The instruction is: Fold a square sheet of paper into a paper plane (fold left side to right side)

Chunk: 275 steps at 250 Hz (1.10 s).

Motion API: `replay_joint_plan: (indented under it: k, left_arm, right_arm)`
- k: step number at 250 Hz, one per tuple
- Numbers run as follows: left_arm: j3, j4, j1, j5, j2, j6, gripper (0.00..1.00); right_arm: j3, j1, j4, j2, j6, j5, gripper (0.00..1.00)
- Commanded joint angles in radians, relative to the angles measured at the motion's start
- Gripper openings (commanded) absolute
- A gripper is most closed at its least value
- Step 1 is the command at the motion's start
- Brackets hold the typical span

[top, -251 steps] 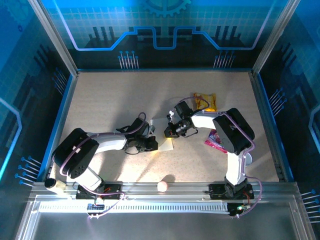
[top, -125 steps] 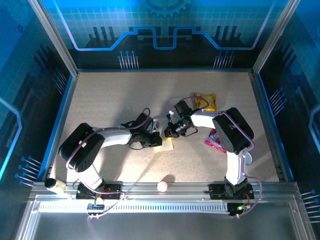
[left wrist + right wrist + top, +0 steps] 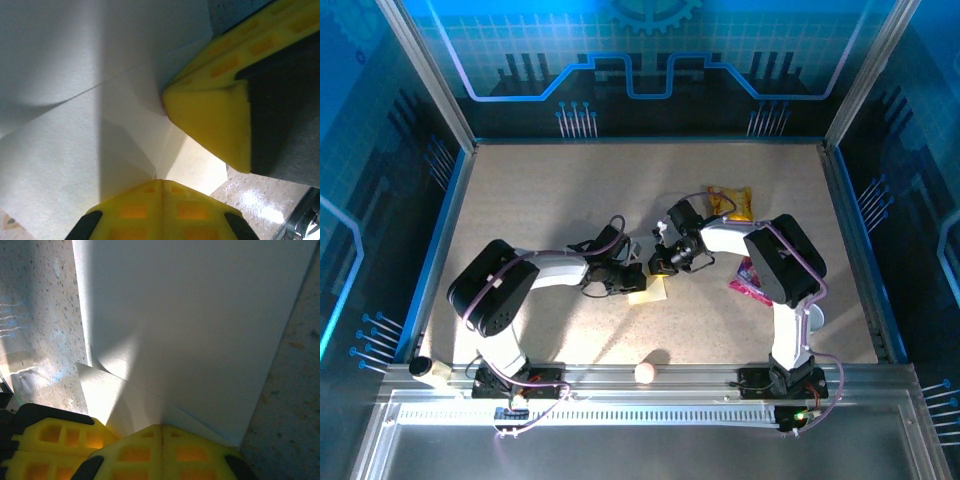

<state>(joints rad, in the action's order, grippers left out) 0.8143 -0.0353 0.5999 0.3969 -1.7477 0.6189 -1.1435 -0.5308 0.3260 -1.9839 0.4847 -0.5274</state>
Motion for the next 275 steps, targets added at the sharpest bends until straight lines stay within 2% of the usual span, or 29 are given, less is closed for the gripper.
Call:
replay_joint_plan:
  k: [1,78,275]
  left_arm:
    - [-0.030,0.003,0.006,0.021,-0.002,-0.026,0.00]
    - [-0.108,0.007,0.006,0.022,0.049,-0.013,0.00]
    - [-0.230,-0.002,0.008,0.007,0.147,-0.007,0.00]
  right_arm:
    - [0.011,0.001,0.108,-0.073,-0.021,0.135,0.00]
    - [-0.020,0.005,0.167,-0.102,-0.039,0.173,0.00]
    - [-0.039,0.012,0.174,-0.120,-0.042,0.171,0.00]
